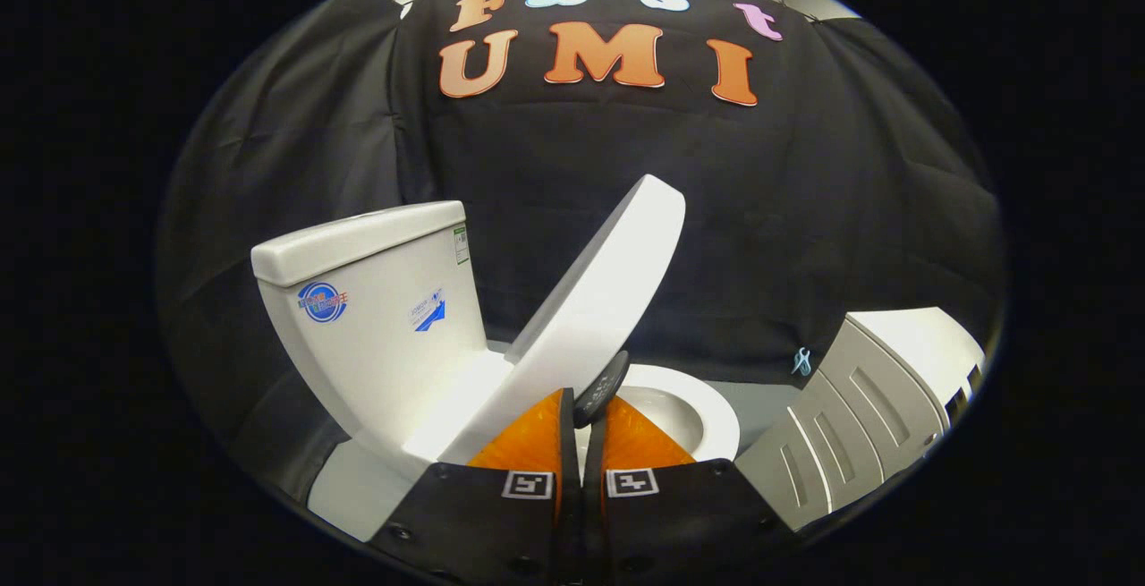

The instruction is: Open the toilet lid.

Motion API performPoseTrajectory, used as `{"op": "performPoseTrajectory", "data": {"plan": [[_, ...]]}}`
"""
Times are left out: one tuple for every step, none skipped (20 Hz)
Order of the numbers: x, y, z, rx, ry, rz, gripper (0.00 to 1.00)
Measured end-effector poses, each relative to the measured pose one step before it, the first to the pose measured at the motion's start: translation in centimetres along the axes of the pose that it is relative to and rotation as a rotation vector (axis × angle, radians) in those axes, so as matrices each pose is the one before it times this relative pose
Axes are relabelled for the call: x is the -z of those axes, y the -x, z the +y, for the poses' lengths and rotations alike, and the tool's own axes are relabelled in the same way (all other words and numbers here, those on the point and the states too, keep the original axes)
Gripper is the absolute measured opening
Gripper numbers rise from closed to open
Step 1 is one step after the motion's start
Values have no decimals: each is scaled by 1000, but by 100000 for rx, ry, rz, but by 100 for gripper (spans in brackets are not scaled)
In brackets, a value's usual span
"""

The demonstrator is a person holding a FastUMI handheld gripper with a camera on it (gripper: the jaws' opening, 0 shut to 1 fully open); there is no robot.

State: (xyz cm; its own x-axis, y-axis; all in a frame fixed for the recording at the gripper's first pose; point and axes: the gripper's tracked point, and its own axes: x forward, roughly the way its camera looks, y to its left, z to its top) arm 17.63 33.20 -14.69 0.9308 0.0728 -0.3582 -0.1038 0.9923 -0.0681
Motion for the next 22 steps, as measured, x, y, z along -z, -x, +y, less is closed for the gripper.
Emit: {"op": "performPoseTrajectory", "data": {"plan": [[-155, 8, 224, 22, 617, -195, 8], [-125, -94, 314, 98, 808, -154, 8], [-129, -14, 201, 120, 1088, -84, 8], [-134, -39, 315, 12, 1230, -45, 8], [-90, -105, 374, -142, 1288, -33, 8], [-158, -61, 406, -304, 1144, 30, 8], [-37, -37, 365, -309, 1073, 204, 8], [53, -181, 380, -152, 1080, 440, 8], [130, -289, 327, -123, 1345, 823, 8], [-7, 228, 82, 20, 1016, 1309, 8], [-512, 61, 275, -563, -125, -1916, 8], [-199, -164, 462, -800, -200, -154, 8], [-173, 76, 335, -542, 649, -268, 8], [-167, -69, 272, 65, 1173, 99, 8], [-171, 30, 308, 165, 1441, -316, 8], [-342, -27, 473, 217, 1305, -1071, 8], [-246, -92, 325, 582, 1529, -493, 8], [-114, 5, 260, 755, 1395, -541, 8], [-206, 60, 350, 435, 1010, -163, 8], [-212, -100, 413, 99, 547, -60, 8], [-289, -131, 411, -218, 616, -114, 8], [-294, -67, 417, -384, 471, 48, 8]]}}
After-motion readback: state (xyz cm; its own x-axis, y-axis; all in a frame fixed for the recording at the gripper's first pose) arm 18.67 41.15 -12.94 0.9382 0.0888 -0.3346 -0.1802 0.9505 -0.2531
